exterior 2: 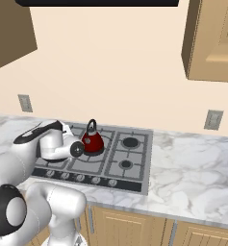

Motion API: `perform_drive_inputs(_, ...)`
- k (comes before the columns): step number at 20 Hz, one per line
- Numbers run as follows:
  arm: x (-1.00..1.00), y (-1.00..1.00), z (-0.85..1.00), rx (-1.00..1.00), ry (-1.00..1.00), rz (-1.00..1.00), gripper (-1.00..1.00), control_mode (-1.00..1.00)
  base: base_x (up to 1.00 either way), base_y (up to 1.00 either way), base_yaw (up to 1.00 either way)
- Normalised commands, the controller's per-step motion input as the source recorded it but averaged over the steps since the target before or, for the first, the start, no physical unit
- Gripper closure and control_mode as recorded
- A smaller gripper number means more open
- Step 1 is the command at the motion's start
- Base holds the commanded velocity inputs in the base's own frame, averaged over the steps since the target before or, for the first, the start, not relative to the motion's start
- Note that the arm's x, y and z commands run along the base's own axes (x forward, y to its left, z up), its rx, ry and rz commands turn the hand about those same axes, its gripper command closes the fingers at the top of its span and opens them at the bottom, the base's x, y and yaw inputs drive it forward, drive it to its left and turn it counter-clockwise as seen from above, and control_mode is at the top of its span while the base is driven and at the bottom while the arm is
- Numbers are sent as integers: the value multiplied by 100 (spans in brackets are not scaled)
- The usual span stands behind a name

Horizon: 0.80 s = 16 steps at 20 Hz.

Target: Pick the kettle from the cabinet and place it on a stove burner. Then pick the pot from the counter and place it on another stove burner. Finally, turn both burners on.

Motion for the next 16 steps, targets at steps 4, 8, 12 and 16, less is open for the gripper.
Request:
perform_drive_inputs(4,0,0,-6,0,2,0,100,-100,0,0,0)
perform_drive_inputs(8,0,1,-15,0,9,0,100,-100,0,0,0)
perform_drive_inputs(12,0,0,-8,0,12,0,100,-100,0,0,0)
perform_drive_inputs(16,0,0,-5,0,7,0,100,-100,0,0,0)
